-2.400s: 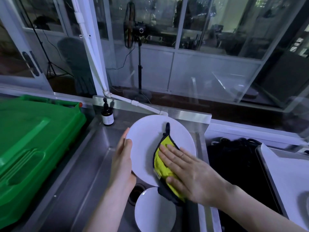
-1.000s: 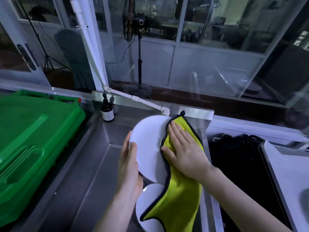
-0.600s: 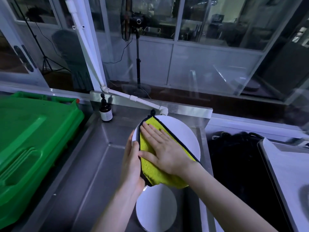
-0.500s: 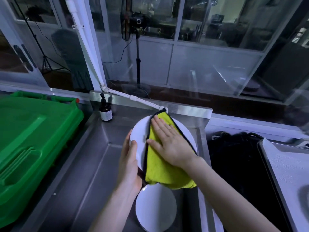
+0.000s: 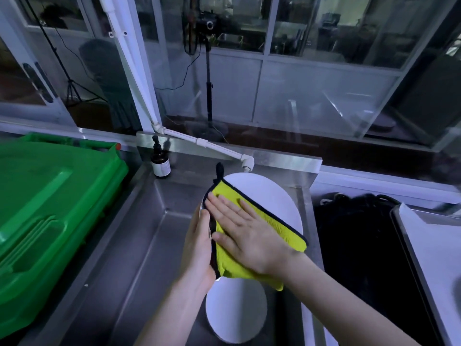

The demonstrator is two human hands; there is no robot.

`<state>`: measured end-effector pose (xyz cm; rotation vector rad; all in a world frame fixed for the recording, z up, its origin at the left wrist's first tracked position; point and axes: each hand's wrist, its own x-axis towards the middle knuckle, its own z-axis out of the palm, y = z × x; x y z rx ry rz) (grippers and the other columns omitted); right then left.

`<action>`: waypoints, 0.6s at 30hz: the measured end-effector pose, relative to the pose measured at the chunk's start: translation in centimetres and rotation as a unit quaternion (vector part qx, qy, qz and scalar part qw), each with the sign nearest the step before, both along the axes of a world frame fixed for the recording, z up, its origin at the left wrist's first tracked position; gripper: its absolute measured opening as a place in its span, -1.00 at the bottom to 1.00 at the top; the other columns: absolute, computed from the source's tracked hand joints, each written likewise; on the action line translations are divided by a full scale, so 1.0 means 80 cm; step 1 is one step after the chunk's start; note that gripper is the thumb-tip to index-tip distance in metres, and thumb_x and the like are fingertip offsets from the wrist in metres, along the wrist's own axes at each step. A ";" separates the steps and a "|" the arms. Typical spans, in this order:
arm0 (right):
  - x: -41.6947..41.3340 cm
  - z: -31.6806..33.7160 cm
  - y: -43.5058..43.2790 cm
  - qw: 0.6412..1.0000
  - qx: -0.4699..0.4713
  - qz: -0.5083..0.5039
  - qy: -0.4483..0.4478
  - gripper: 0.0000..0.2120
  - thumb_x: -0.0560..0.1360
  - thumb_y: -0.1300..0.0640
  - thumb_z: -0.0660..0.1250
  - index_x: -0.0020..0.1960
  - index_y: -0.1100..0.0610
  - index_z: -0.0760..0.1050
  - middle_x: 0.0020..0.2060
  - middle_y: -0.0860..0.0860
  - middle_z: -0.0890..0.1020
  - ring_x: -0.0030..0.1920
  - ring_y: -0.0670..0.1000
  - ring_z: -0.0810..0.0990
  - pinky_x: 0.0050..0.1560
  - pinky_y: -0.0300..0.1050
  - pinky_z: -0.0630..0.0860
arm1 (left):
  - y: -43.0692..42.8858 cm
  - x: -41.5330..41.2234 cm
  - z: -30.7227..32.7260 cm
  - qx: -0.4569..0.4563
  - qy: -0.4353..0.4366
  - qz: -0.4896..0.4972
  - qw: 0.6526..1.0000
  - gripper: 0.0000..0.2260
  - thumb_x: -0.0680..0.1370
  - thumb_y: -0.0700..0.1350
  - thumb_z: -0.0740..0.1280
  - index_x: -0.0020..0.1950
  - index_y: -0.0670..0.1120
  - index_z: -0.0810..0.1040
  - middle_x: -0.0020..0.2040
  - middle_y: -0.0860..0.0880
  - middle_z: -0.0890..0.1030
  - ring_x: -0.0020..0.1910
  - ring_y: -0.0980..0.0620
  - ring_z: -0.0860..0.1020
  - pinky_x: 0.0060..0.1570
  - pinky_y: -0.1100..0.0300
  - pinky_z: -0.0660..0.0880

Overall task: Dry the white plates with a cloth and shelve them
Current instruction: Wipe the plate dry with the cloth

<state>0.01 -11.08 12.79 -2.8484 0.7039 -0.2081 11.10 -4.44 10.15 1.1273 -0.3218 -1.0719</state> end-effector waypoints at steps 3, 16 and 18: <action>0.013 0.012 -0.035 0.996 -0.018 -0.082 0.001 -0.39 0.66 -0.18 -0.04 0.60 -0.02 -0.17 0.56 -0.17 -0.17 0.55 -0.16 -0.22 0.56 -0.02 -0.14 | 0.000 0.000 0.003 0.005 0.019 -0.016 1.000 -0.71 0.71 0.04 0.15 0.35 0.10 0.57 0.22 0.08 0.68 0.18 0.15 0.65 -0.06 0.24 0.62; 0.009 0.007 0.005 0.997 -0.062 -0.051 -0.022 -0.41 0.65 -0.19 -0.13 0.60 0.00 -0.14 0.58 -0.14 -0.13 0.56 -0.14 -0.20 0.57 0.00 -0.14 | 0.000 0.003 0.012 -0.027 -0.069 0.019 0.997 -0.71 0.73 -0.03 0.14 0.34 0.03 0.59 0.24 0.12 0.67 0.26 0.19 0.59 0.22 0.21 0.55; 0.017 0.011 -0.017 0.992 -0.057 -0.103 -0.039 -0.39 0.64 -0.21 -0.11 0.60 0.00 -0.12 0.58 -0.14 -0.12 0.57 -0.13 -0.18 0.57 0.01 -0.10 | 0.000 0.003 0.016 -0.026 -0.049 0.001 0.998 -0.71 0.72 -0.03 0.14 0.33 0.03 0.60 0.21 0.05 0.69 0.21 0.11 0.64 0.06 0.19 0.62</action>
